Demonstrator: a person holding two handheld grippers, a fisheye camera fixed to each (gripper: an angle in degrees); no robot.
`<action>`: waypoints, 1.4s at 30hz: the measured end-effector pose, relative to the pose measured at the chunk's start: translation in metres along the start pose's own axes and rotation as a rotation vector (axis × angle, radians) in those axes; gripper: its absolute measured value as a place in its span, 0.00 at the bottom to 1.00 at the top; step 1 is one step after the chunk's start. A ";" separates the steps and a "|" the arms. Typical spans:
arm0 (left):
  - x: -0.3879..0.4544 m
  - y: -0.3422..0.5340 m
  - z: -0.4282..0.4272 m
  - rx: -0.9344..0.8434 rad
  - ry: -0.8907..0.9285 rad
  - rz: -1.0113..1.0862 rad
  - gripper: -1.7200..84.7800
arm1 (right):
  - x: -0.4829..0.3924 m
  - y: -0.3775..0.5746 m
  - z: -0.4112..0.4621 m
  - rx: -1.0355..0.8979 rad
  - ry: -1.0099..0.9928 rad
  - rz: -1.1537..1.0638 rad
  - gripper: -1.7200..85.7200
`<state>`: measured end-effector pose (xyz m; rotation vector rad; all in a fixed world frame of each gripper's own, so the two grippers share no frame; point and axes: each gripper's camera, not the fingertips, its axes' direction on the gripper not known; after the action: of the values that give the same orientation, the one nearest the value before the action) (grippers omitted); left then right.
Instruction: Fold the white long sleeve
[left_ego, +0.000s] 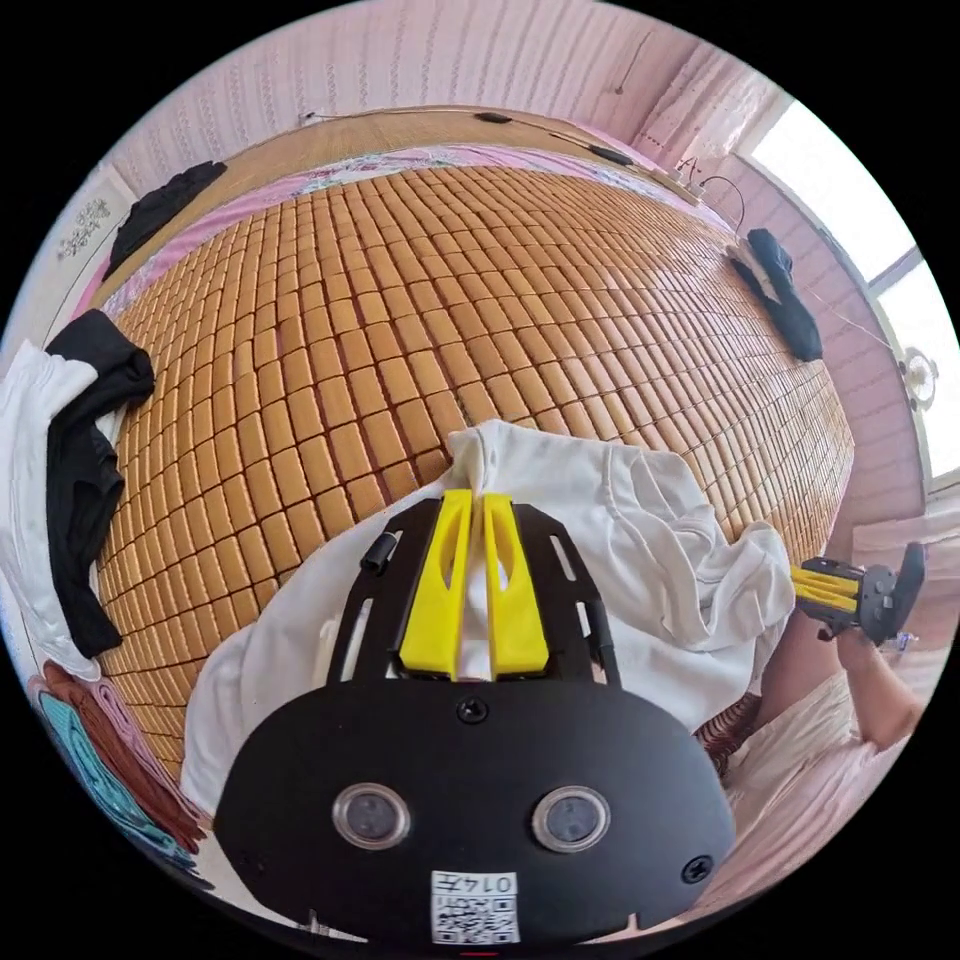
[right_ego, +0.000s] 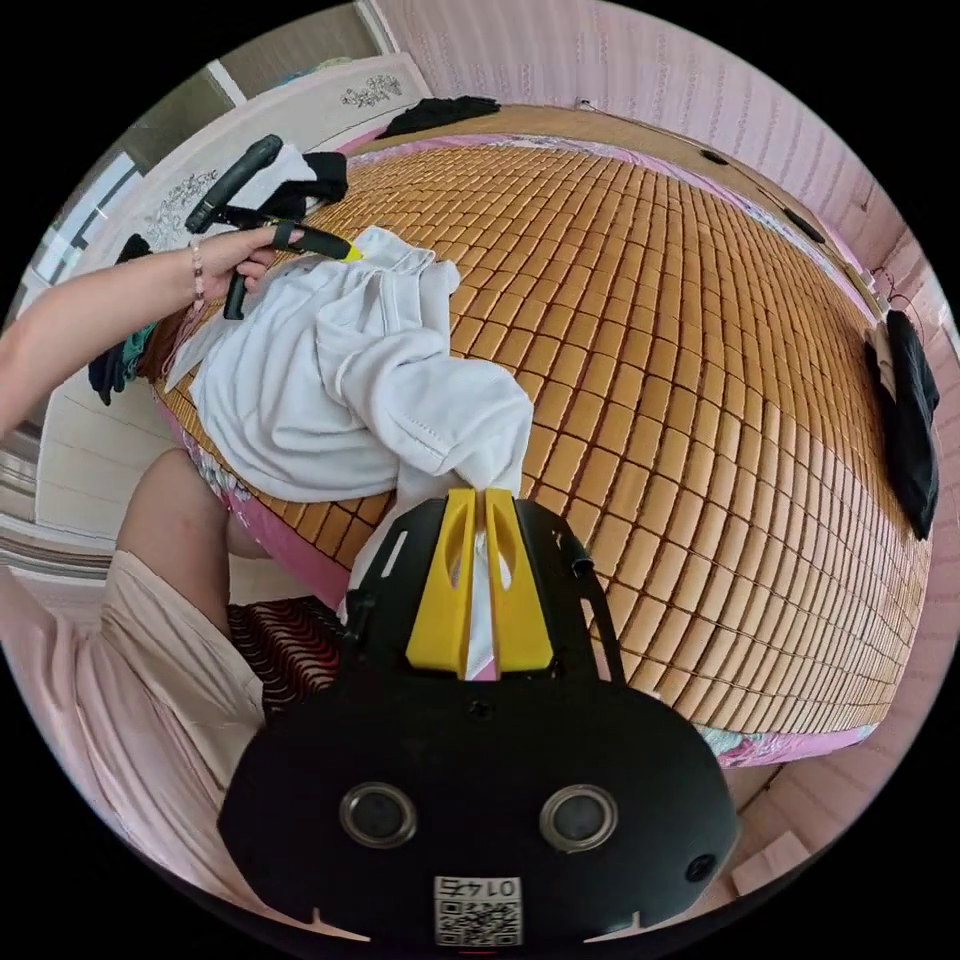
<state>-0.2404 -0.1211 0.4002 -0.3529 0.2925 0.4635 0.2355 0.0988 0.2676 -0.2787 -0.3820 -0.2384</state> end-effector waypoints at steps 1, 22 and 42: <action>0.001 0.007 -0.009 0.032 -0.010 0.012 0.02 | 0.000 0.004 -0.008 0.024 0.008 -0.009 0.02; 0.068 0.355 -0.464 1.354 0.101 0.143 0.01 | -0.075 0.182 -0.430 1.131 0.316 -0.302 0.01; 0.026 0.069 -0.265 0.713 -0.124 0.049 0.02 | 0.089 -0.132 -0.223 0.298 0.271 -0.207 0.01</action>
<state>-0.3027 -0.1585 0.1348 0.3776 0.3265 0.3989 0.3532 -0.1098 0.1335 0.0875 -0.1735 -0.4126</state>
